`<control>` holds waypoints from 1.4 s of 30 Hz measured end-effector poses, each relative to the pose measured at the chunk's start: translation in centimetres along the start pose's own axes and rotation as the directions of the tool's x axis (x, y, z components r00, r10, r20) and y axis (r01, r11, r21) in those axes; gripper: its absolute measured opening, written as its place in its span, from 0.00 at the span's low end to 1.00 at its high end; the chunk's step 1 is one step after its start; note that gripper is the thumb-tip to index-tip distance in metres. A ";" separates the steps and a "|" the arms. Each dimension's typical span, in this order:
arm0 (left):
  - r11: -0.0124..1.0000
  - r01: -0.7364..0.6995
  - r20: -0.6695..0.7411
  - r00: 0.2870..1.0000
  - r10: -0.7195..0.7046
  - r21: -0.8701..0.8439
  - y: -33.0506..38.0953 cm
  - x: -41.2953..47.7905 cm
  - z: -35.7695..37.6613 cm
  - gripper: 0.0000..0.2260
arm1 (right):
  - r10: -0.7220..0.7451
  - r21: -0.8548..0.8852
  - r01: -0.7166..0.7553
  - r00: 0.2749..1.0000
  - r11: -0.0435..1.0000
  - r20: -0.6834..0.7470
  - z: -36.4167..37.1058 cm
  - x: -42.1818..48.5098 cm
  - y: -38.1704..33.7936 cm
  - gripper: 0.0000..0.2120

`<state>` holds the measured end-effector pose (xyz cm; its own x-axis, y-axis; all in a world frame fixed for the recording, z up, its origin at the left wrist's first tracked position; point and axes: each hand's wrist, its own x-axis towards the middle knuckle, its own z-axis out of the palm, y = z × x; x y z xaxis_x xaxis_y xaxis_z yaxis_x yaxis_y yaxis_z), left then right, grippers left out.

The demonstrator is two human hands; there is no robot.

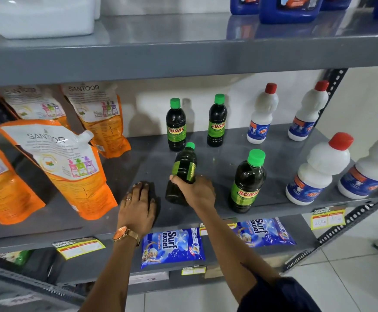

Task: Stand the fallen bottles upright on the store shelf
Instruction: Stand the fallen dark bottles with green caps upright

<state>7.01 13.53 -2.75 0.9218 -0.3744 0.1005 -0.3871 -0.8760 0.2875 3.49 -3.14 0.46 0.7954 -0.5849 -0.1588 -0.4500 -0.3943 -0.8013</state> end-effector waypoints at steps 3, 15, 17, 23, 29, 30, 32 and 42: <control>1.000 0.010 -0.011 1.000 -0.010 -0.006 0.2 0.0 -0.1 0.30 | -0.122 0.113 0.134 0.987 0.984 -0.104 0.2 -0.2 0.3 0.25; 1.000 0.007 -0.036 0.999 -0.006 0.007 0.0 0.1 0.3 0.27 | -0.252 0.296 0.268 0.963 0.917 -0.091 2.1 0.9 0.8 0.46; 1.000 0.010 -0.036 0.999 -0.010 0.014 0.0 0.1 0.3 0.27 | -0.283 0.289 0.295 0.956 0.911 -0.084 2.1 0.6 1.0 0.46; 0.999 0.012 -0.032 0.999 -0.011 0.030 0.0 0.1 0.2 0.30 | -0.295 0.411 0.297 0.953 0.862 -0.069 1.9 -0.1 2.2 0.36; 1.000 0.012 -0.033 0.999 -0.011 0.019 -0.1 0.0 0.3 0.26 | -0.204 0.326 0.243 0.967 0.914 -0.149 1.8 0.2 1.1 0.50; 1.000 0.011 -0.036 0.999 -0.010 0.013 0.0 -0.1 0.3 0.25 | -0.207 0.278 0.240 0.968 0.930 -0.142 1.9 0.2 1.1 0.54; 1.000 0.004 -0.042 0.999 -0.004 0.008 0.0 -0.1 0.3 0.23 | -0.228 0.230 0.243 0.969 0.942 -0.091 1.9 0.3 1.4 0.54; 1.000 0.000 -0.052 0.999 0.001 0.017 0.0 -0.1 0.5 0.22 | -0.267 0.288 0.265 0.963 0.920 -0.034 0.8 0.5 2.7 0.40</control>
<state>6.95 13.42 -3.22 0.9213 -0.3587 0.1501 -0.3872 -0.8812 0.2711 2.99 -3.90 -2.28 0.8725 -0.4821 0.0800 -0.0865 -0.3135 -0.9456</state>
